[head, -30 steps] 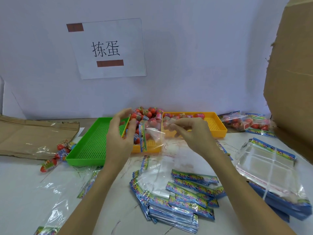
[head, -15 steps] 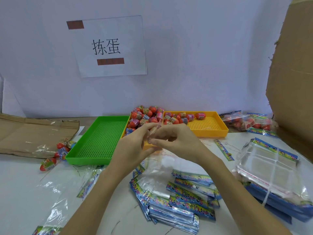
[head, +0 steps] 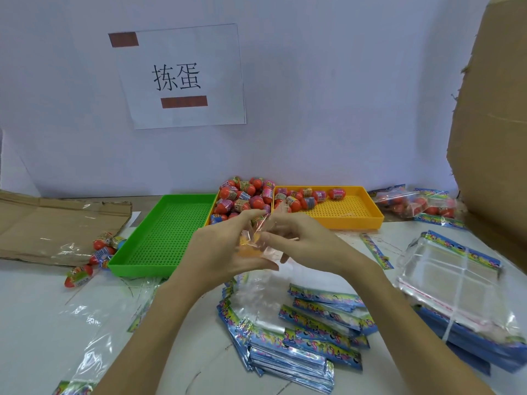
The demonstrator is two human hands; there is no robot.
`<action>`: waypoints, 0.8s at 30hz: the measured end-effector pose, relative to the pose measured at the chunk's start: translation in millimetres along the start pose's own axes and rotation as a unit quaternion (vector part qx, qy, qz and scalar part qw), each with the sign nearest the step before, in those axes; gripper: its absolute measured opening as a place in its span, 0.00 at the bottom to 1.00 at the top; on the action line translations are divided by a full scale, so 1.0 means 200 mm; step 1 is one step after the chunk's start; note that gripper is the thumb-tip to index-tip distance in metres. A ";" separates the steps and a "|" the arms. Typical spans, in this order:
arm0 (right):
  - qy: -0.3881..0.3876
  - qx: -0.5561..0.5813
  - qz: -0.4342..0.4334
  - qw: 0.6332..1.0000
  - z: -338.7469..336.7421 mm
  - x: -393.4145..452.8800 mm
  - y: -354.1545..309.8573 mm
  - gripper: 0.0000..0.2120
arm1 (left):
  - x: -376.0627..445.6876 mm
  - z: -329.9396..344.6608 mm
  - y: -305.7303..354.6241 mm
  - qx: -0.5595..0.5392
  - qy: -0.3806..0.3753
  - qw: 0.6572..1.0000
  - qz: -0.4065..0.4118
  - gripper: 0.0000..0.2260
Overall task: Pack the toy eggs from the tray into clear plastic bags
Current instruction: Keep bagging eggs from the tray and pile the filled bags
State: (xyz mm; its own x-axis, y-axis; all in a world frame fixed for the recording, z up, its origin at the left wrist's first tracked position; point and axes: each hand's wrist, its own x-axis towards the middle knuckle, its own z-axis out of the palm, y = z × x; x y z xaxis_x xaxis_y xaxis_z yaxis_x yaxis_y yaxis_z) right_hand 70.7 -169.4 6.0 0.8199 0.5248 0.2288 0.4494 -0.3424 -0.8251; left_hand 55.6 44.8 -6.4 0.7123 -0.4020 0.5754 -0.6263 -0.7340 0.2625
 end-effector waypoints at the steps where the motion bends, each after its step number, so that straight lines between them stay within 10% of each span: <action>1: 0.002 0.003 -0.006 1.000 0.01 0.00 0.00 0.06 | 0.00 0.01 0.00 -0.023 -0.009 1.000 -0.014 0.35; 9: 0.218 0.006 -0.027 0.976 0.07 0.06 0.05 0.12 | -0.01 -0.03 -0.10 -0.183 0.132 0.959 -0.174 0.16; 17: 0.073 -0.290 0.061 0.952 0.21 0.11 0.21 0.24 | -0.03 -0.03 -0.19 -0.257 0.183 0.909 -0.272 0.18; 24: 0.166 -0.342 0.006 0.925 0.22 0.14 0.21 0.16 | -0.03 -0.03 -0.15 -0.315 0.177 0.898 -0.250 0.13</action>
State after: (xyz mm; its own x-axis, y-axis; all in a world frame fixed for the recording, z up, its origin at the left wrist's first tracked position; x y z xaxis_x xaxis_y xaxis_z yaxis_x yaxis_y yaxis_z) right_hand 96.3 -135.4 -45.4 0.8392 0.2882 0.4612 0.4652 -0.8197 -0.3342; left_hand 68.0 72.6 -12.8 0.8792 0.1732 0.4439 -0.3899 -0.2738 0.8792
